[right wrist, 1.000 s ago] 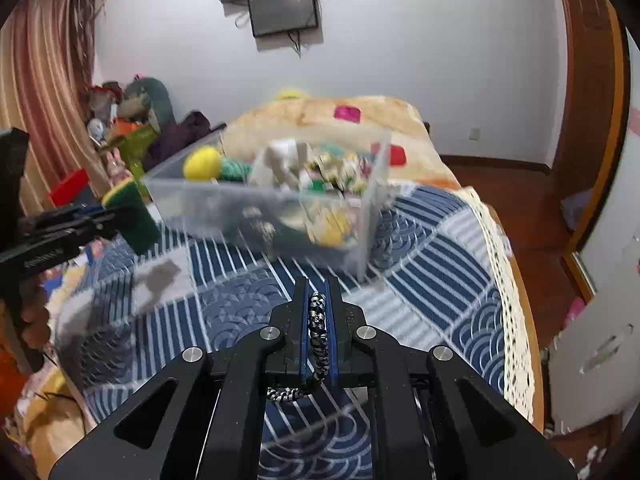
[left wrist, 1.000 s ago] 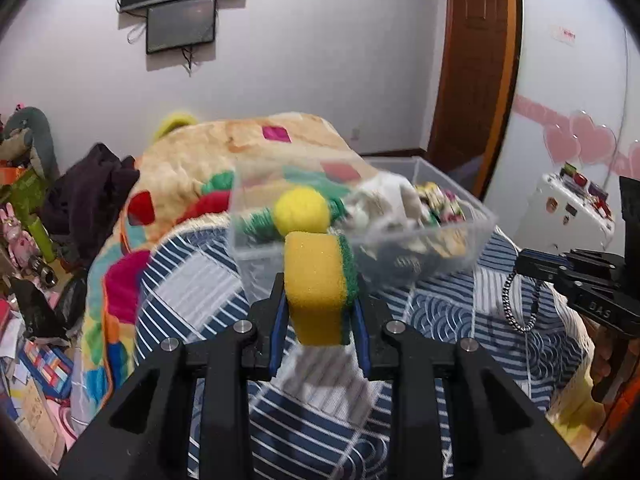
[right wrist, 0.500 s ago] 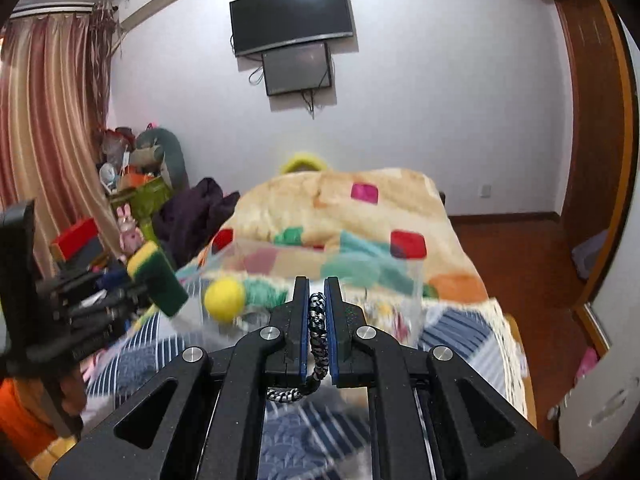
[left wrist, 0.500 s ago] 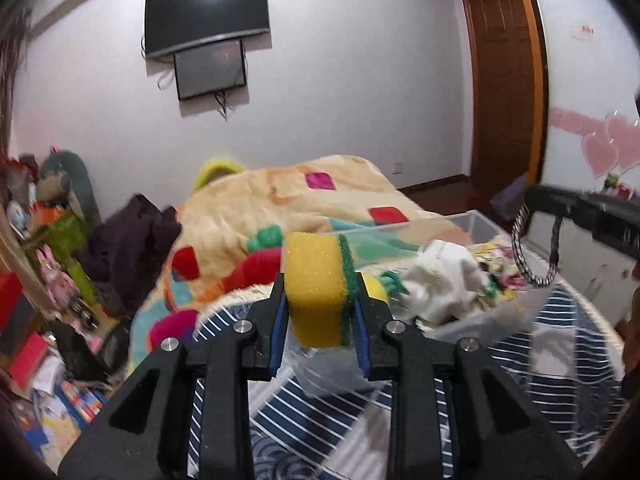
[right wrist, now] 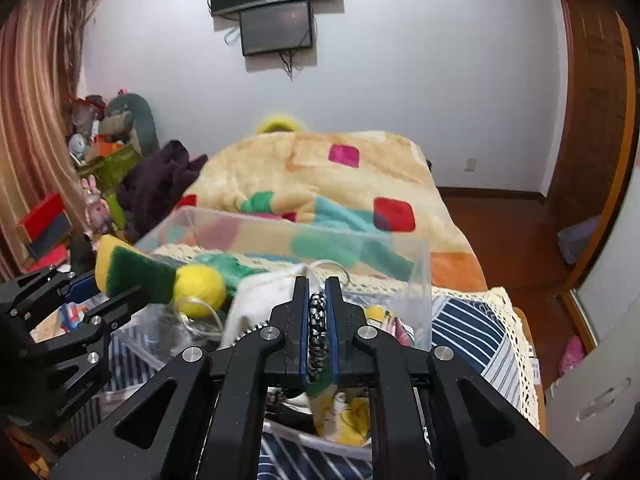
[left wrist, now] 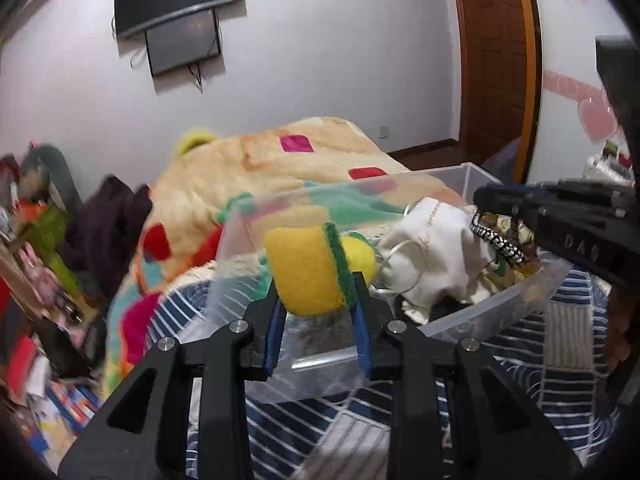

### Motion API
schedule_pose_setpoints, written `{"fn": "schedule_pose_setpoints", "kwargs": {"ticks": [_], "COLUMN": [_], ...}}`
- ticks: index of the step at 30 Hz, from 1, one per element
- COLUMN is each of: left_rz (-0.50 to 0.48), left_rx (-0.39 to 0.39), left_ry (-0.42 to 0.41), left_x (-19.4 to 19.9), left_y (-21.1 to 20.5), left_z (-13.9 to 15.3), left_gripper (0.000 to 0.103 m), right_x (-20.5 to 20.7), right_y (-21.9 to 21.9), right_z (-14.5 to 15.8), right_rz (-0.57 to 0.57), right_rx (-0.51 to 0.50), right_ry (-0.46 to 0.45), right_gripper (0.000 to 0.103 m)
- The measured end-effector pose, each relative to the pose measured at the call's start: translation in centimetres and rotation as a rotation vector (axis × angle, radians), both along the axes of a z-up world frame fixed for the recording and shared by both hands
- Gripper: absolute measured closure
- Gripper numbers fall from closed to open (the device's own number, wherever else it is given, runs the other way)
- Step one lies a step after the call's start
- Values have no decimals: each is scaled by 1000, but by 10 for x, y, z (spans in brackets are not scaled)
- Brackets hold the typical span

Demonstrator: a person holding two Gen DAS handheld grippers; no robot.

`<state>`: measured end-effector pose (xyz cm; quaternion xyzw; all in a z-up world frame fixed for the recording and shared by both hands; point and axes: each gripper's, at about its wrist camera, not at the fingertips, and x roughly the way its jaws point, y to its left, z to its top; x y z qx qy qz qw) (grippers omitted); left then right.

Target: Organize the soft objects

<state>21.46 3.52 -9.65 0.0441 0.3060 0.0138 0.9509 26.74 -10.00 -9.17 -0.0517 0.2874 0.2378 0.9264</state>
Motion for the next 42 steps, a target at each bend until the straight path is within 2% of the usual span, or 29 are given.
{"fn": "schedule_pose_setpoints", "kwargs": {"ticks": [2,3,4,5,6,7,10,16,20,26,28,33,35,37,39,41,42], "left_rz": [-6,-11,-15,-21,-27,-32,-33,-52,-25,-33,-22,-28,-36,-56,-66,-70,-69], "left_rx": [-43,-71,-96,-116,-125,-125,-105,-157,-184,-181,-161,-173,-183,-185,-181,-172,-170], "left_ry": [10,16,20,22,22,20,7,-35,-115,-250,-291,-348,-362,-371,-388,-408,-418], "left_x": [1,0,-1,-2,-5,-7,-16,-40,-64,-108,-121,-150,-159,-166,-174,-182,-186], "left_y": [5,8,10,13,14,14,13,14,14,8,4,0,-2,-5,-8,-11,-13], "left_z": [0,0,1,1,2,3,7,28,55,97,105,117,119,120,121,122,124], "left_gripper": [68,62,55,52,50,48,38,38,38,36,24,12,9,7,2,2,1], "right_x": [2,2,1,1,-1,-2,-7,-22,-47,-88,-101,-124,-132,-139,-148,-153,-154], "right_y": [-2,-4,-5,-7,-9,-11,-18,-27,-27,-35,-39,-41,-42,-44,-47,-50,-51], "right_z": [-3,-3,-4,-5,-5,-5,-2,17,42,81,90,99,101,100,99,97,97], "right_rz": [8,10,12,11,4,-4,-6,16,59,98,104,102,89,83,84,82,77], "right_rx": [-5,-9,-18,-23,-27,-30,-11,31,39,113,146,167,164,175,186,200,206], "right_ry": [28,38,47,50,48,40,37,-1,-79,-202,-231,-274,-290,-299,-305,-311,-309], "right_gripper": [95,90,81,75,62,56,52,50,48,32,31,31,29,18,16,14,10]}}
